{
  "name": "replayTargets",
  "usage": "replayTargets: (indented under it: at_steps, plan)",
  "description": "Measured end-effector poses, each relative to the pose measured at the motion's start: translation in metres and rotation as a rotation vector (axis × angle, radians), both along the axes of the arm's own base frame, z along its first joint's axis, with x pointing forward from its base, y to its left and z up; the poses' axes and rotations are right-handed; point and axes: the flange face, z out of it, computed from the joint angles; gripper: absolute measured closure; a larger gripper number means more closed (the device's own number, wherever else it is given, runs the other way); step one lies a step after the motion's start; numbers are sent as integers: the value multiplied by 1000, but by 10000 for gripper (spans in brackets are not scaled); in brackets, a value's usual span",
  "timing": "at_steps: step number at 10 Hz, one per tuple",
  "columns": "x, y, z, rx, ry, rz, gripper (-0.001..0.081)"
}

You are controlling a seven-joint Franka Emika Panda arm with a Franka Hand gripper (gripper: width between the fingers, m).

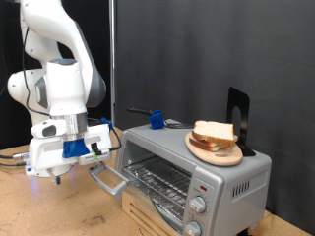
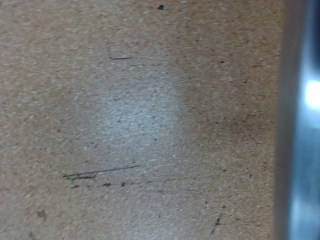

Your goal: Make a piece of toast with the oven

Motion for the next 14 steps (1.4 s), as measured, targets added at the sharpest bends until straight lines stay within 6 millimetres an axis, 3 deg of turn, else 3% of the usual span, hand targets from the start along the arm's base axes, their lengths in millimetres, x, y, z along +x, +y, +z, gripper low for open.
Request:
replayTargets:
  at_steps: [3, 8, 14]
  plan:
    - [-16, 8, 14, 139, 34, 27, 124]
    - [-14, 32, 46, 180, 16, 10, 124]
    - [-21, 3, 33, 86, 83, -30, 124]
